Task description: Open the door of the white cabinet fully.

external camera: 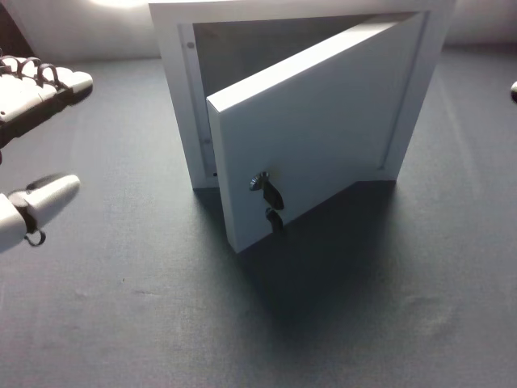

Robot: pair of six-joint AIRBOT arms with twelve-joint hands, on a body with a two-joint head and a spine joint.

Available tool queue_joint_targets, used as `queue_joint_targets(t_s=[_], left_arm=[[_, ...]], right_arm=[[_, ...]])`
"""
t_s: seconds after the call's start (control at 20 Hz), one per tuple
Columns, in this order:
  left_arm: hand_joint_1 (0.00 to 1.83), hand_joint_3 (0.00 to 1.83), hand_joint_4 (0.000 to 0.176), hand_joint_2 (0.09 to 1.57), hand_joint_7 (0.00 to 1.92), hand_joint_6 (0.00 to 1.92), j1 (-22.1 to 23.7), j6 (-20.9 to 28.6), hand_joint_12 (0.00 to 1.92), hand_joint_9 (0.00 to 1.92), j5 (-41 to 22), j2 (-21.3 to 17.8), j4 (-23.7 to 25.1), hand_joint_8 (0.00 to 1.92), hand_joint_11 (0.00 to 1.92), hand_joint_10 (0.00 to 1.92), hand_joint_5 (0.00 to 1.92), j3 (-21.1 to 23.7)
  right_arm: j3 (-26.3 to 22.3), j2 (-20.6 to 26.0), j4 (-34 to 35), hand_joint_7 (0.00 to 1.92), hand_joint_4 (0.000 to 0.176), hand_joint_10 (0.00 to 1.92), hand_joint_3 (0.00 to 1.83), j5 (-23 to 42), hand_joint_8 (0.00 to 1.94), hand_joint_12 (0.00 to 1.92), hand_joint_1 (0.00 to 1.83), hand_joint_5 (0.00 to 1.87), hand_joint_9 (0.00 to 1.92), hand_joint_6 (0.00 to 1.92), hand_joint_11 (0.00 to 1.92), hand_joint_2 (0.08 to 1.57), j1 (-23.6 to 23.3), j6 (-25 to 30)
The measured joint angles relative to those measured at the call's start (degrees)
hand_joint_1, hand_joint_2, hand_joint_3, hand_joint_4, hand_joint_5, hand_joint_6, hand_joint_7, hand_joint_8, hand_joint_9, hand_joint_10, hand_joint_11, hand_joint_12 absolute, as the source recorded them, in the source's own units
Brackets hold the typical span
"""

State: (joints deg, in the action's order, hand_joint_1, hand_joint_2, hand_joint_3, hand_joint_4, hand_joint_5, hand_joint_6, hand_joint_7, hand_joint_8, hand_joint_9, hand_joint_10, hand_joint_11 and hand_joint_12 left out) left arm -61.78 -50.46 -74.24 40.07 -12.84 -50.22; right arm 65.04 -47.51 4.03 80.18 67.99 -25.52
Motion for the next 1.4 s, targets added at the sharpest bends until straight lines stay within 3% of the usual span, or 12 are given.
queue_joint_targets(t_s=[0.2, 0.35, 0.7, 0.8, 1.0, 1.2, 1.25, 1.4], left_arm=[[0.18, 0.0, 0.0, 1.42, 0.2, 0.0, 0.0, -0.02, 0.43, 0.17, 0.13, 0.02, 0.07, 0.01, 0.0, 0.0, 0.2, 0.0], [0.15, 0.0, 0.0, 1.39, 0.26, 0.0, 0.72, 0.42, 0.6, 0.23, 0.37, 0.42, 1.29, 0.0, 0.0, 0.0, 0.23, 0.0], [0.17, 0.0, 0.0, 1.44, 0.18, 0.0, 3.72, 2.21, 0.44, 0.19, 3.54, 2.93, 7.52, 0.0, 0.04, 0.0, 0.18, -0.28], [0.11, 0.0, 0.0, 1.44, 0.26, 0.0, 4.85, 2.82, 0.5, 0.27, 3.98, 3.78, 7.72, 0.01, 0.09, 0.01, 0.2, -0.85], [0.03, 0.0, 0.0, 1.48, 0.14, 0.0, 7.48, 4.5, 0.63, 0.17, 6.51, 6.45, 11.08, 0.0, 0.0, 0.0, 0.13, -2.16], [0.13, 0.0, 0.0, 1.46, 0.16, 0.01, 10.27, 5.49, 0.7, 0.18, 9.81, 8.09, 14.21, 0.0, 0.0, 0.0, 0.17, -2.99], [0.13, 0.0, 0.0, 1.47, 0.17, 0.01, 10.84, 5.46, 0.66, 0.18, 10.29, 8.41, 14.21, 0.0, 0.0, 0.0, 0.18, -3.39], [0.09, 0.0, 0.0, 1.46, 0.17, 0.0, 11.21, 5.46, 0.67, 0.17, 10.78, 9.55, 14.12, 0.0, 0.0, 0.0, 0.17, -4.07]], right_arm=[[0.09, -0.04, -0.37, 0.24, 0.0, 0.0, 0.0, -0.22, 0.0, 0.08, 0.67, 0.26, 0.18, 0.0, 0.15, 1.38, -0.15, 0.02], [0.37, -0.61, -0.35, 0.24, 0.0, 0.0, 0.0, -0.81, 0.0, 0.07, 0.63, 0.25, 0.17, 0.0, 0.15, 1.39, -0.37, 0.22], [0.72, -0.7, -0.33, 0.24, 0.0, 0.0, 0.0, -0.9, 0.0, 0.03, 0.67, 0.27, 0.16, 0.0, 0.14, 1.39, -0.61, 0.42], [0.7, -0.7, -0.66, 0.25, 0.0, 0.0, 0.0, -0.87, 0.0, 0.03, 0.69, 0.27, 0.16, 0.0, 0.13, 1.39, -0.72, 0.66], [0.7, -0.7, -0.61, 0.25, 0.0, 0.0, 0.0, -0.85, 0.0, 0.02, 0.69, 0.27, 0.16, 0.0, 0.14, 1.39, -0.72, 0.7], [0.72, -0.7, -0.63, 0.23, 0.0, 0.0, 0.0, -0.85, 0.0, 0.01, 0.73, 0.28, 0.15, 0.0, 0.13, 1.38, -0.72, 0.87], [0.72, -0.76, -0.57, 0.25, 0.0, 0.02, 0.0, -0.94, 0.01, 0.03, 0.55, 0.29, 0.19, 0.0, 0.18, 1.36, -0.72, 0.87], [0.92, -0.94, -0.63, 0.25, 0.0, 0.01, 0.0, -0.98, 0.0, 0.03, 0.43, 0.28, 0.2, 0.0, 0.18, 1.36, -0.72, 1.16]])
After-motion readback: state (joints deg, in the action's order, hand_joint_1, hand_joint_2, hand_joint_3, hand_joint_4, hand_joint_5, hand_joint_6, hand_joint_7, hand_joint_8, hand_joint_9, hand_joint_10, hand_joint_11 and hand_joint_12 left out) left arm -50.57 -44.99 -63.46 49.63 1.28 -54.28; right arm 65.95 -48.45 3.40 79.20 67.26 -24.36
